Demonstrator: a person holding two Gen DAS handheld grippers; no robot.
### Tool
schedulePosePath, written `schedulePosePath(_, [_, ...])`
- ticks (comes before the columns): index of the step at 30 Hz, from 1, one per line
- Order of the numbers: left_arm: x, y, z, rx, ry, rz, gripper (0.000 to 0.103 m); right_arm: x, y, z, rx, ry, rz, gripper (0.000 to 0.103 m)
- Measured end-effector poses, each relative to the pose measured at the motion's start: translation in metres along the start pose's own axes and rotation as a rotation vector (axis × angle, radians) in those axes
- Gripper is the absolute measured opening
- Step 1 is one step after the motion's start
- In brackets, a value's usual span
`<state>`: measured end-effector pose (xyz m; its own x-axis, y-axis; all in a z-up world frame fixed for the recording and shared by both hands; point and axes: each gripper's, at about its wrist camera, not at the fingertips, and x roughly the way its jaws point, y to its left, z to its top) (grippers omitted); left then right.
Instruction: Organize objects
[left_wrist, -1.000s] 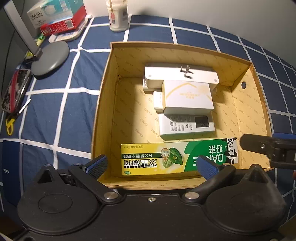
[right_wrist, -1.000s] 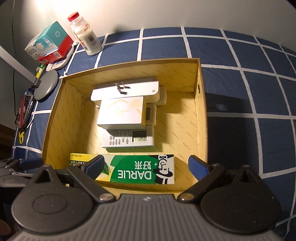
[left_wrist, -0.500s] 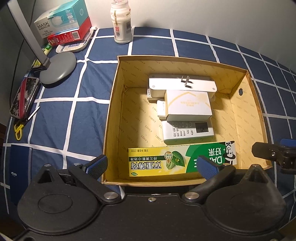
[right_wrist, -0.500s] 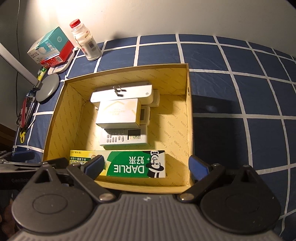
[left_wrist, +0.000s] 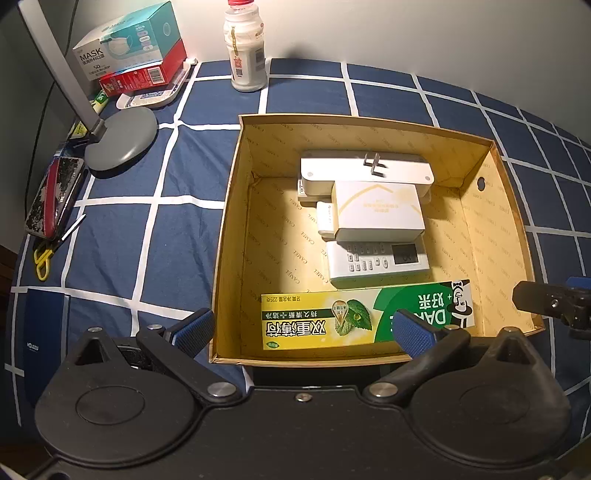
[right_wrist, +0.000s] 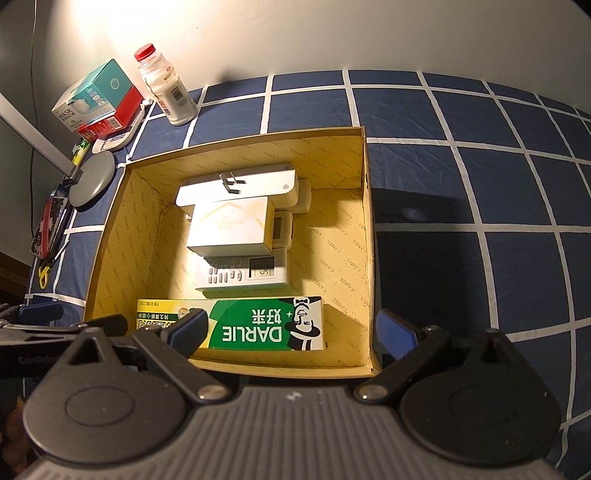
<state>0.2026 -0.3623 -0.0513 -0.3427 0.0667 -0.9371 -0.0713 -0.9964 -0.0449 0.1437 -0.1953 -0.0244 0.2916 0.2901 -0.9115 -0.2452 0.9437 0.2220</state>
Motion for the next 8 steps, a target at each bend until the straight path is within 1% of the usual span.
schedulePosePath(8, [0.0001, 0.0025, 0.0008, -0.004, 0.005, 0.008, 0.103, 0.0003, -0.0009, 0.0009, 0.000, 0.005, -0.006, 0.097])
